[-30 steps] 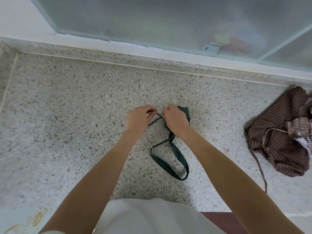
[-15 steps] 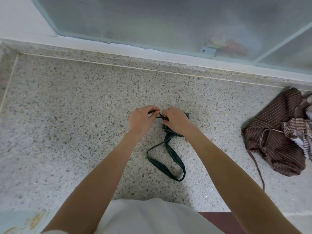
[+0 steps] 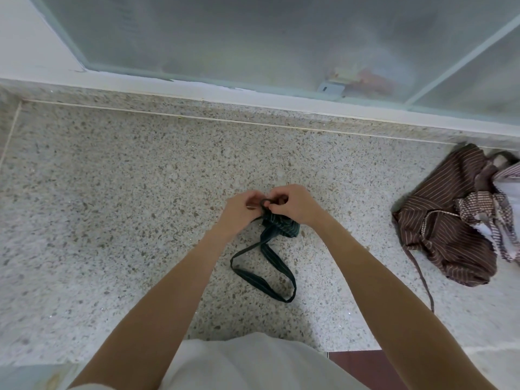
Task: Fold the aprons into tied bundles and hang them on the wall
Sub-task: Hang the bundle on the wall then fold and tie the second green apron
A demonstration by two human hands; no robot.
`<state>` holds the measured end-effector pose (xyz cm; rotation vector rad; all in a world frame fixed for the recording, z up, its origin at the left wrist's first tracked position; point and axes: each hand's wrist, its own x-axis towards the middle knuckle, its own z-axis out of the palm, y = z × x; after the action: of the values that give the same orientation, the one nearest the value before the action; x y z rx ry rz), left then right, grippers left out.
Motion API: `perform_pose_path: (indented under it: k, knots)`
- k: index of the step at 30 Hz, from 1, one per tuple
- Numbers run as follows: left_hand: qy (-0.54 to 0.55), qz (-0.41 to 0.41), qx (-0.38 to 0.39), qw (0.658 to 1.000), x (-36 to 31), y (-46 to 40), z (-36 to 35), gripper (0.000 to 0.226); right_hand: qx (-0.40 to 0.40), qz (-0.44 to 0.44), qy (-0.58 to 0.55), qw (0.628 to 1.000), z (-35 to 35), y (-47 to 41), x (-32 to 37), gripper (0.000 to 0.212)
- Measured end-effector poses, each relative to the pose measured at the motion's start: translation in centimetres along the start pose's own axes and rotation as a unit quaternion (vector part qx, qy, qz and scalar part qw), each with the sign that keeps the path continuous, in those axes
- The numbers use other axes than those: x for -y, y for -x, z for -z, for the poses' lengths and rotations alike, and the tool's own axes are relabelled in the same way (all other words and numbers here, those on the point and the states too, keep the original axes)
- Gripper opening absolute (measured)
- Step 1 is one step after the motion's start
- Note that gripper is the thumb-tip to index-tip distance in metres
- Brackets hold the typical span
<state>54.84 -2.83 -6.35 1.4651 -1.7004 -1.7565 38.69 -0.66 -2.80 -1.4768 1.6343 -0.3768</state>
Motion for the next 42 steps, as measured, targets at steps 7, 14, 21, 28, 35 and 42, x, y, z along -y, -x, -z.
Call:
perform_pose_path:
  k: [7,14,21,28,35,42]
  knots:
    - [0.005,-0.025,0.034,0.999,0.4,0.3,-0.8,0.022,-0.072,0.179,0.315,0.929,-1.6,0.6,-0.3,0.027]
    - [0.053,-0.008,0.025,0.998,0.3,0.2,0.4,0.007,-0.184,0.206,0.336,0.901,-2.6,1.4,-1.1,0.031]
    - [0.030,-0.060,0.043,0.997,-0.3,0.7,1.0,0.018,-0.222,0.254,0.325,0.884,-2.8,1.9,-2.4,0.012]
    - [-0.025,-0.051,0.126,0.990,-0.9,0.8,2.8,0.015,-0.235,0.331,0.297,0.864,-2.8,2.7,-2.6,0.006]
    - [-0.169,-0.068,0.125,0.975,-0.9,0.8,4.2,0.007,-0.250,0.212,0.117,0.937,-4.3,2.0,-2.4,0.012]
    - [-0.380,-0.202,-0.099,0.897,0.1,1.5,3.5,0.006,-0.189,0.137,-0.004,0.972,-5.6,1.8,-1.2,0.007]
